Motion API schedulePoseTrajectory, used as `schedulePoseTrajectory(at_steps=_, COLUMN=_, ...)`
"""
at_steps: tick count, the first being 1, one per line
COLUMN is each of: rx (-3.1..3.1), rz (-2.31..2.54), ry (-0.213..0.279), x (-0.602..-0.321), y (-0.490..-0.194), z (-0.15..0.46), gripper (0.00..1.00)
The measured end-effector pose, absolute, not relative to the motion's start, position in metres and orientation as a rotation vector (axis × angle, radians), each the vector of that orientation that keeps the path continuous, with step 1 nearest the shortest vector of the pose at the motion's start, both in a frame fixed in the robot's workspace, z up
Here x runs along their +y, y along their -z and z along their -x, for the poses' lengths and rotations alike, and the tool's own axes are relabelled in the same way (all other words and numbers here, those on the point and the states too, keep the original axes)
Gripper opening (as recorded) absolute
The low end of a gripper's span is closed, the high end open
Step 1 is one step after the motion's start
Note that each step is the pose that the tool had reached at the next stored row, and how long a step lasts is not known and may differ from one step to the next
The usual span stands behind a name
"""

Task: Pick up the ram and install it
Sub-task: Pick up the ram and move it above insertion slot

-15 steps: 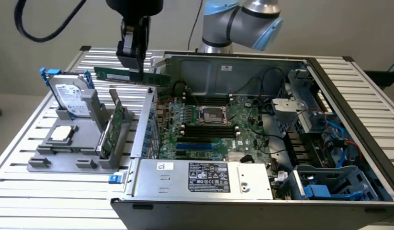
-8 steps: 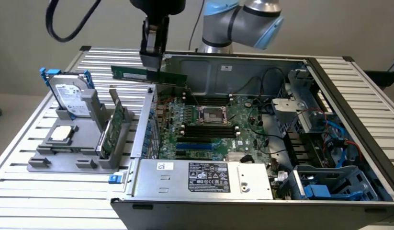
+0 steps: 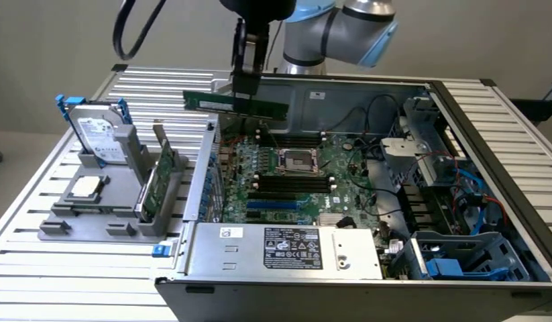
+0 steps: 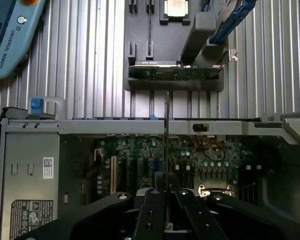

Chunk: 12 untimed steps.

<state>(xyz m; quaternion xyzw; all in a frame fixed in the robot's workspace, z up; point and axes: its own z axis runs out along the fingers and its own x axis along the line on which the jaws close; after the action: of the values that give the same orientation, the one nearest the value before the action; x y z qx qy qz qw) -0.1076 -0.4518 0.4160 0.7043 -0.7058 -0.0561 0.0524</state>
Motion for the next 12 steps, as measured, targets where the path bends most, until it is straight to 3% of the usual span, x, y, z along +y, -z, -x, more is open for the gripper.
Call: schedulePoseTrajectory(at_steps=12, rx=-2.145, rz=-2.141, ry=0.173, x=-0.446, y=-0.416, z=0.061, gripper=0.14)
